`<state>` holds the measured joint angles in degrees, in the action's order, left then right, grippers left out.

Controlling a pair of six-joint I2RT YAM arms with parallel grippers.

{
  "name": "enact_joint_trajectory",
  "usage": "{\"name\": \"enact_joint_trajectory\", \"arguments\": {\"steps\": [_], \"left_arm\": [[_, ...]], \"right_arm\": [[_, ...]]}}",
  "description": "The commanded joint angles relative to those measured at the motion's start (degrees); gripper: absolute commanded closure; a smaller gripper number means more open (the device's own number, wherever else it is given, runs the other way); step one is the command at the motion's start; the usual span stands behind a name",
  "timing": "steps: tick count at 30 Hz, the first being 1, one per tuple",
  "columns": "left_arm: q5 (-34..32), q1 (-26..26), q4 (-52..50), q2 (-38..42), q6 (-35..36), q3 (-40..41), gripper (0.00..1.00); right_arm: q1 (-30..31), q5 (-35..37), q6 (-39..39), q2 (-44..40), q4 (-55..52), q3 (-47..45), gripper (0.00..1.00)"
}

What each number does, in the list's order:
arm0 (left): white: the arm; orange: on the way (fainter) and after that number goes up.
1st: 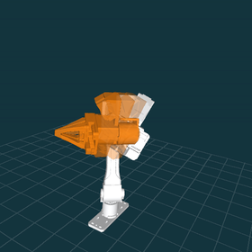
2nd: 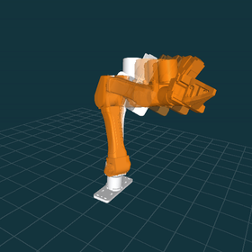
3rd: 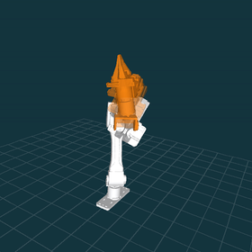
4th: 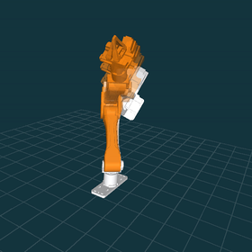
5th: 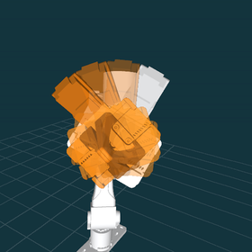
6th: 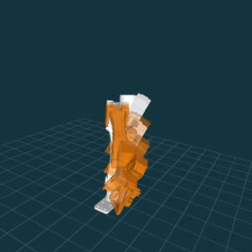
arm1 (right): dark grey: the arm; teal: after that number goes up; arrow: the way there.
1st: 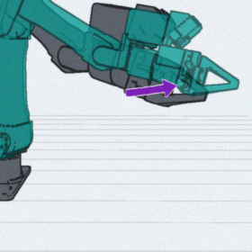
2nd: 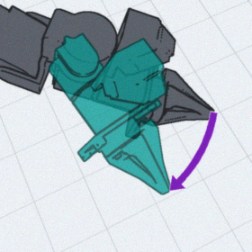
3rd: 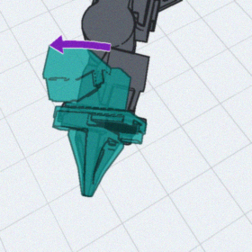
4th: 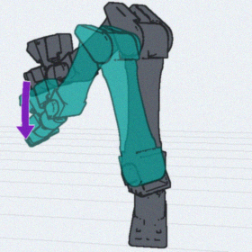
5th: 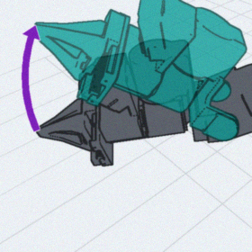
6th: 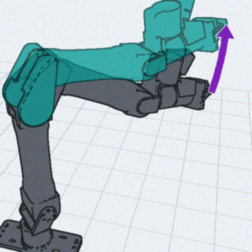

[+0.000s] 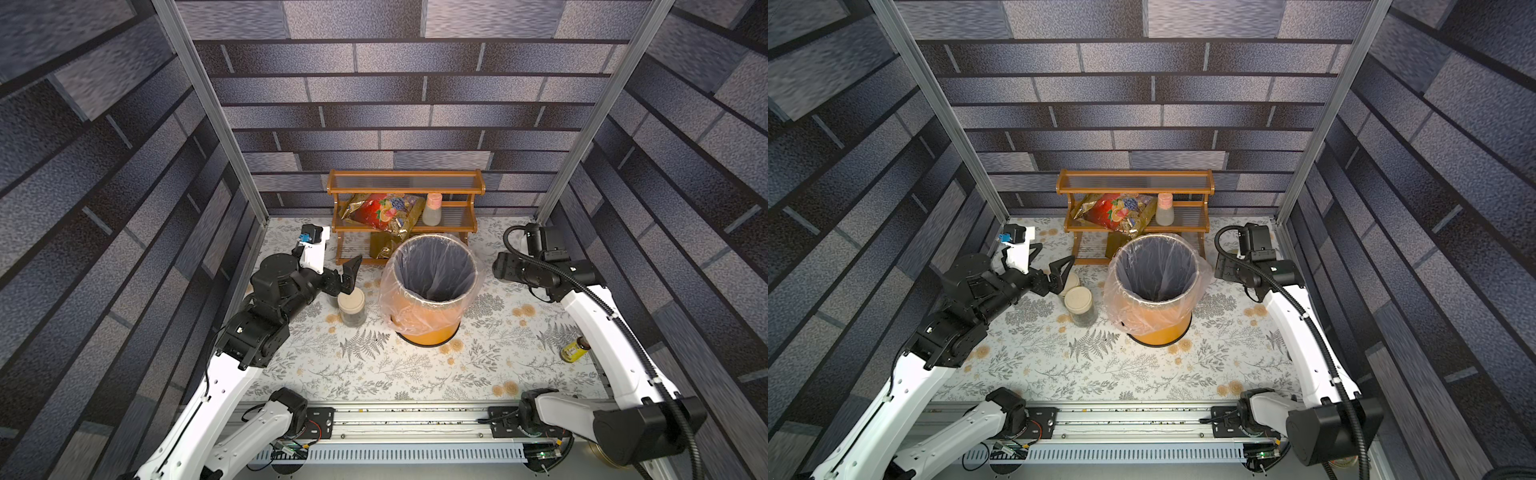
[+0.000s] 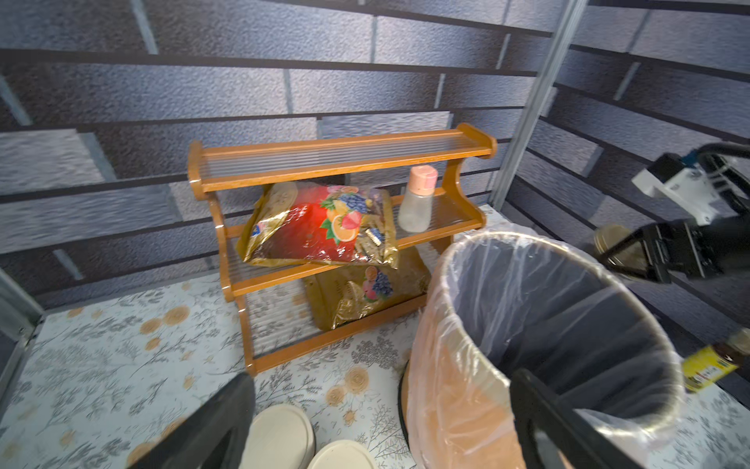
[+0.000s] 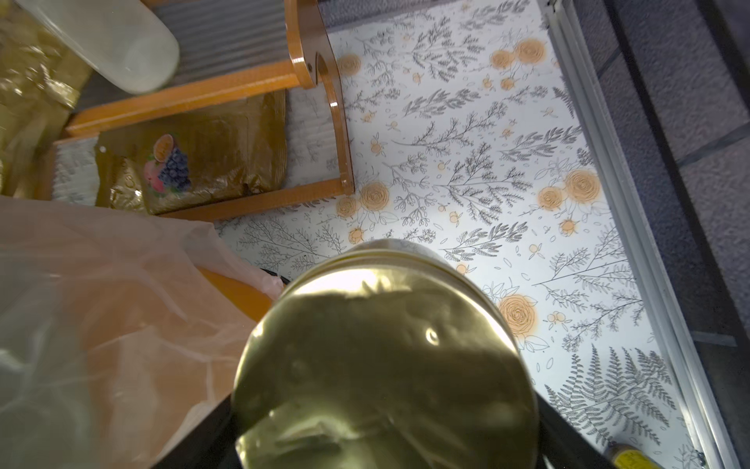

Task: Empty moldy tea leaves from jars
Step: Pick up the jar from the center of the board.

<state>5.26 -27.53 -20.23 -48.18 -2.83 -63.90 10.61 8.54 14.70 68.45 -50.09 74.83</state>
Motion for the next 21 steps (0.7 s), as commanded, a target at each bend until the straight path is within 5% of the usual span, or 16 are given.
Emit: {"name": "enact_joint_trajectory", "arguments": {"steps": [1,13,21], "left_arm": [[4.9,-3.6,4.7,-1.1,8.1,-2.9,0.00],[5.8,-16.8,14.0,-2.4,28.1,1.2,0.00],[-0.5,-17.9,29.3,-3.9,35.7,7.8,0.00]], "right_arm": [[0.0,0.0,-1.3,-2.2,-7.2,6.2,0.33],[0.6,-23.5,-1.0,-3.9,-11.0,21.2,0.37],[3.4,-37.6,2.8,-1.5,-6.0,23.1,0.38]]}}
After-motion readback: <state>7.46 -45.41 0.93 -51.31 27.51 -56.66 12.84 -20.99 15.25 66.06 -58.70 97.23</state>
